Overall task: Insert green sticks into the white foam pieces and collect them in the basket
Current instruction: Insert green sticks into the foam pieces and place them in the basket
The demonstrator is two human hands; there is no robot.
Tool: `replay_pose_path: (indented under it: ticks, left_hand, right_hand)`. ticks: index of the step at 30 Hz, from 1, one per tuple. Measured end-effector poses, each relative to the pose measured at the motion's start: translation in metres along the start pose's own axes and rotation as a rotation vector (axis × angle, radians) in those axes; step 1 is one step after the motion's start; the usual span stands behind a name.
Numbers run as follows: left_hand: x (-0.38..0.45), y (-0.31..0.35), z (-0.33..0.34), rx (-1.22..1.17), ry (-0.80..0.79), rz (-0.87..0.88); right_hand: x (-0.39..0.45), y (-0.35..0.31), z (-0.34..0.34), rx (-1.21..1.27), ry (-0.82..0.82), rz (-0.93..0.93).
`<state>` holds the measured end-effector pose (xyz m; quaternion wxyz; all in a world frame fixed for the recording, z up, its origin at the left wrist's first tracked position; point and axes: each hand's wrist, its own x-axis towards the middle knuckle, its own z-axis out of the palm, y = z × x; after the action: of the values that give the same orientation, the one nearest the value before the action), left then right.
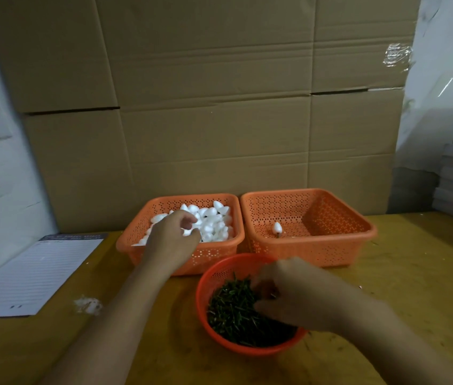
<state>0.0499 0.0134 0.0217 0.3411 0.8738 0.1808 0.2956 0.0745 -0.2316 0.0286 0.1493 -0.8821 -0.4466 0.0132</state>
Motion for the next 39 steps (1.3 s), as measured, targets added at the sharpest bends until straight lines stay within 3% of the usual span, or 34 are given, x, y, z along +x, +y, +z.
replay_pose_path:
  ticks: [7,13,17,21,24,28,34,39]
  left_hand:
    - [0.027,0.024,0.034,0.346,-0.239,-0.005]
    - [0.038,0.039,0.052,0.349,-0.286,-0.088]
    - [0.045,0.047,0.059,0.500,-0.373,-0.123]
    - [0.045,0.047,0.060,0.530,-0.335,-0.145]
    - [0.041,0.035,0.051,0.191,-0.158,-0.053]
    - [0.021,0.027,0.020,-0.321,-0.037,-0.023]
    - [-0.024,0.009,-0.019,-1.137,-0.355,-0.289]
    - [-0.040,0.006,-0.025,-1.236,-0.443,-0.318]
  right_hand:
    - [0.004,-0.001,0.015,-0.071,-0.087,-0.010]
    - [0.003,-0.001,0.016,-0.051,-0.090,-0.021]
    - [0.004,0.001,0.018,-0.049,-0.084,-0.025]
    - [0.006,0.002,0.019,-0.053,-0.082,-0.023]
    - [0.007,0.003,0.019,-0.054,-0.079,-0.032]
    - [0.007,0.003,0.020,-0.064,-0.081,-0.028]
    - [0.006,0.003,0.019,-0.067,-0.085,-0.037]
    - [0.007,0.003,0.018,-0.042,-0.097,-0.031]
